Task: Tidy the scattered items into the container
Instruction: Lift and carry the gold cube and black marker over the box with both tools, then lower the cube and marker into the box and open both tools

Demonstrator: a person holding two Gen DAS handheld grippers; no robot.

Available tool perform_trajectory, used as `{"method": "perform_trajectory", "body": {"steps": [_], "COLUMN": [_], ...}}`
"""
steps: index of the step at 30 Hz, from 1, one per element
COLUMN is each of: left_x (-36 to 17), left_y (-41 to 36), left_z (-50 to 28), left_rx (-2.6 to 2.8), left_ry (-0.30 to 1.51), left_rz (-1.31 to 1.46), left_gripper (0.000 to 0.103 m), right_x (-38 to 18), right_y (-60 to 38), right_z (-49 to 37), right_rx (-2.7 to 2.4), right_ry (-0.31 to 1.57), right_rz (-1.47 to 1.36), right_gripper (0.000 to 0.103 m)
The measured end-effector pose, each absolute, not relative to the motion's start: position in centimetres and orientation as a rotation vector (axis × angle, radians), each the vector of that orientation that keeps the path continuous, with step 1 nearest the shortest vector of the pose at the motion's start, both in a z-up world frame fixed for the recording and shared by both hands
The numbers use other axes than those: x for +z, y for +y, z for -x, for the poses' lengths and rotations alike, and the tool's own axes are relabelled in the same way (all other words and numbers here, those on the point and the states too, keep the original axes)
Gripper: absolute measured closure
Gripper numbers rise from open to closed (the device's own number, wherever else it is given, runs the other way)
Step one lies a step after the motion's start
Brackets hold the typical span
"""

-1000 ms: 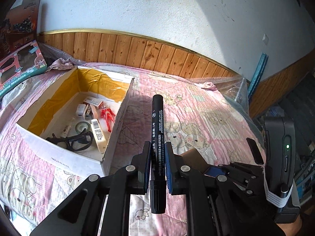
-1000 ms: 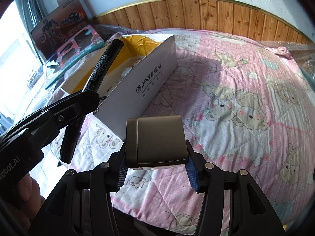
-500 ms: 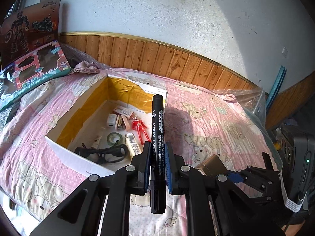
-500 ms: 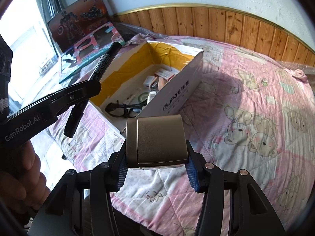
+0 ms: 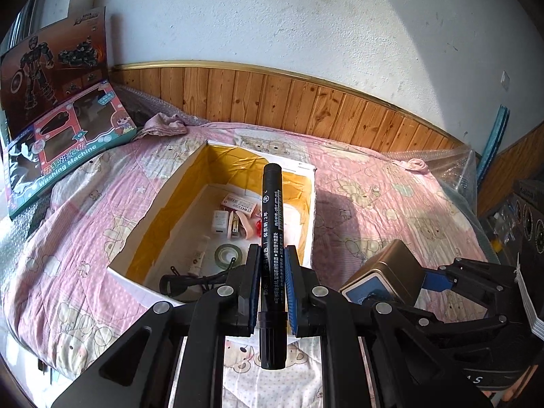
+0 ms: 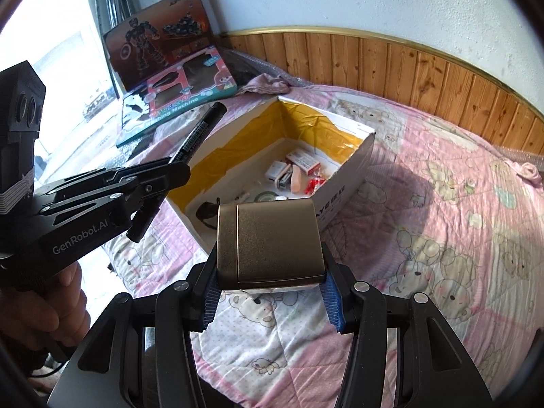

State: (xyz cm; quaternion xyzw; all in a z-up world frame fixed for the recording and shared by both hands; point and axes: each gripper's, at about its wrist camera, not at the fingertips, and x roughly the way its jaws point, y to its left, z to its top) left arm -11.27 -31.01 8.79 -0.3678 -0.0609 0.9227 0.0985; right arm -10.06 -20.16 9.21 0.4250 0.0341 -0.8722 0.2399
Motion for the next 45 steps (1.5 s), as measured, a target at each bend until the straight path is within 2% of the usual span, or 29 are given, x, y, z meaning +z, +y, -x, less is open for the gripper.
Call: {"method": "perform_trajectory", "body": {"steps": [25, 36, 45], "left_x": [9.3, 9.2, 7.9], "left_y": [-35.4, -35.7, -34.8], "left_z": [15.0, 19.0, 24.0], "left_rx": [2.749, 2.681, 2.592], "left_ry": [-0.12, 0.003, 0.095], "left_rz": [1.212, 1.267, 1.319], "left_gripper": [0.089, 0.089, 0.089], "right_x": [11.3, 11.6, 9.2], "right_y": [-21.8, -23.3, -25.2], "right_z": [16.6, 21.9, 25.0], "right_rx": [-2.279, -2.267, -2.189], "right_ry": [0.217, 0.357, 0.457], "right_rz": [-1.092, -1.083, -1.13], "right_gripper": [0.049, 0.049, 0.049]}}
